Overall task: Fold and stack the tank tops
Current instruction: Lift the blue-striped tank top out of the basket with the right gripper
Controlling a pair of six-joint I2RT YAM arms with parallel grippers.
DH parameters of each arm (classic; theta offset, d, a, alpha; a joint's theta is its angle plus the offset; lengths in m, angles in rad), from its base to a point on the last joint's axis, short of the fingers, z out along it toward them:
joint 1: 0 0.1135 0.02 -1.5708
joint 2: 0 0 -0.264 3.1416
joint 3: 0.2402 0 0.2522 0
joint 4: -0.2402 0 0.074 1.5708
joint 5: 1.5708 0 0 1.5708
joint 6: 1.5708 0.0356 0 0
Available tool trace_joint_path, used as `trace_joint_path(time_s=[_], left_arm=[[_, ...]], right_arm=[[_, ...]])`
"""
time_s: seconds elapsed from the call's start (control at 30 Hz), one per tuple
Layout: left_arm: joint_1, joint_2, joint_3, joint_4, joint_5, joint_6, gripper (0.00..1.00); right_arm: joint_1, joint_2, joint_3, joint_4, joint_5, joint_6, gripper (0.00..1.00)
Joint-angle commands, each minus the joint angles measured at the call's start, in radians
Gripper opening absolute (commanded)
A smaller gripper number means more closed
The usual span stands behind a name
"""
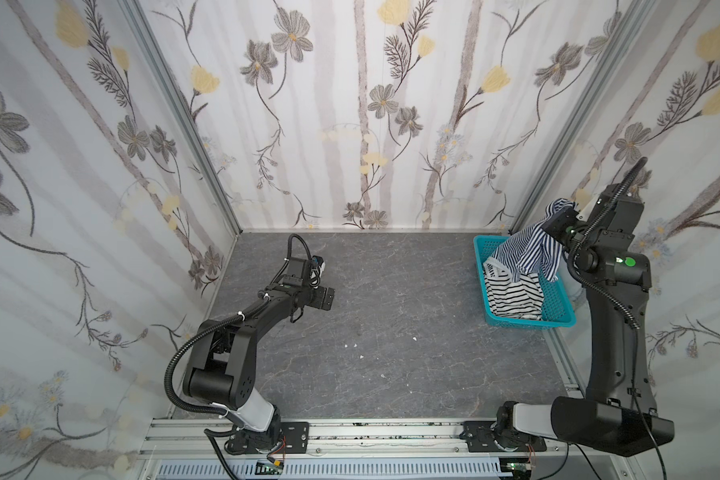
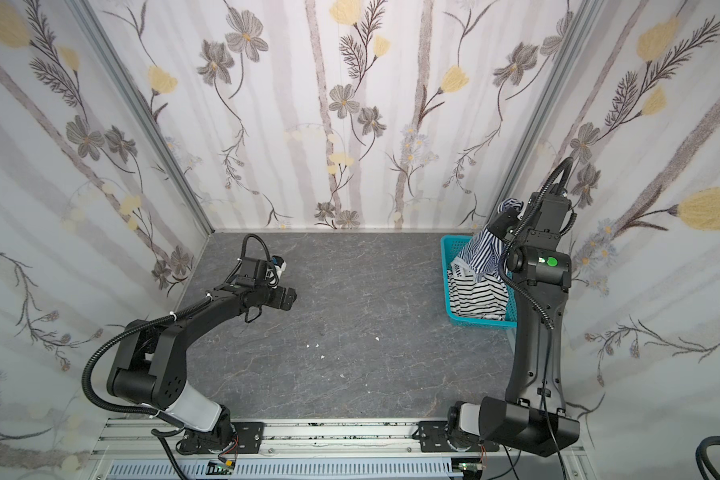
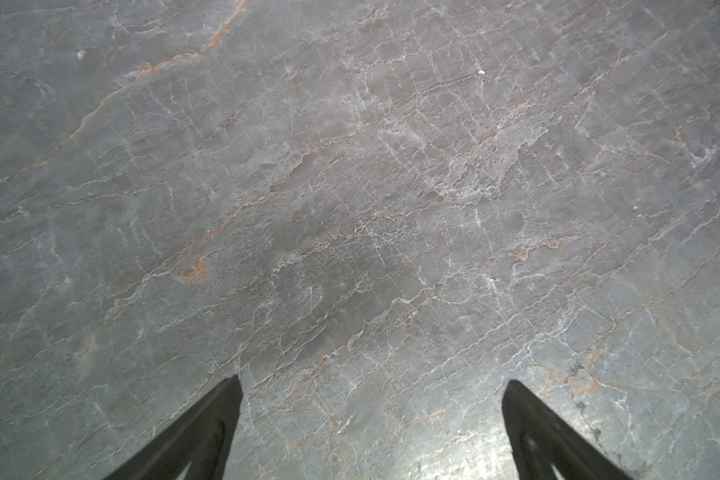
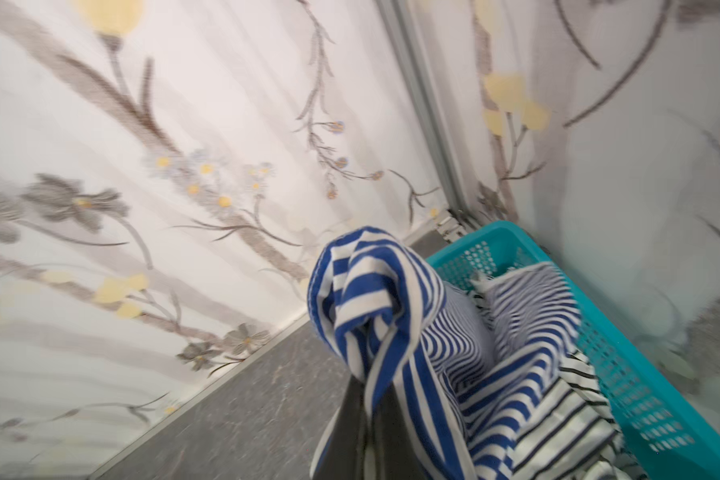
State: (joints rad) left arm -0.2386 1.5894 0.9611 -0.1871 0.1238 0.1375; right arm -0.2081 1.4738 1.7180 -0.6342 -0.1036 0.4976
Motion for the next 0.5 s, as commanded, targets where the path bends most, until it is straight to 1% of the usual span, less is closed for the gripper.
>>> trace_joint_path(time_s=[0.0, 0.13, 0.27, 0.4, 0.47], left_arm=[[0.004, -0.012, -0.002, 0.035, -0.021, -0.012, 1.00], [0.014, -0.018, -0.010, 0.041, -0.019, -0.018, 1.00], [0.024, -0.027, -0.018, 0.046, -0.017, -0.019, 1.00], [0.036, -0.032, -0.022, 0.050, -0.017, -0.022, 1.00], [0.043, -0.034, -0.024, 0.052, -0.018, -0.022, 1.00]], right_arm=[[0.062, -0.021, 0.048, 0.036, -0.158, 0.030, 0.00], [0.184, -0.029, 0.135, 0.083, -0.211, 0.063, 0.00], [0.301, 0.007, 0.214, 0.116, -0.247, 0.090, 0.00], [0.402, 0.084, 0.256, 0.210, -0.321, 0.129, 0.00], [0.436, 0.159, 0.299, 0.234, -0.337, 0.141, 0.00]])
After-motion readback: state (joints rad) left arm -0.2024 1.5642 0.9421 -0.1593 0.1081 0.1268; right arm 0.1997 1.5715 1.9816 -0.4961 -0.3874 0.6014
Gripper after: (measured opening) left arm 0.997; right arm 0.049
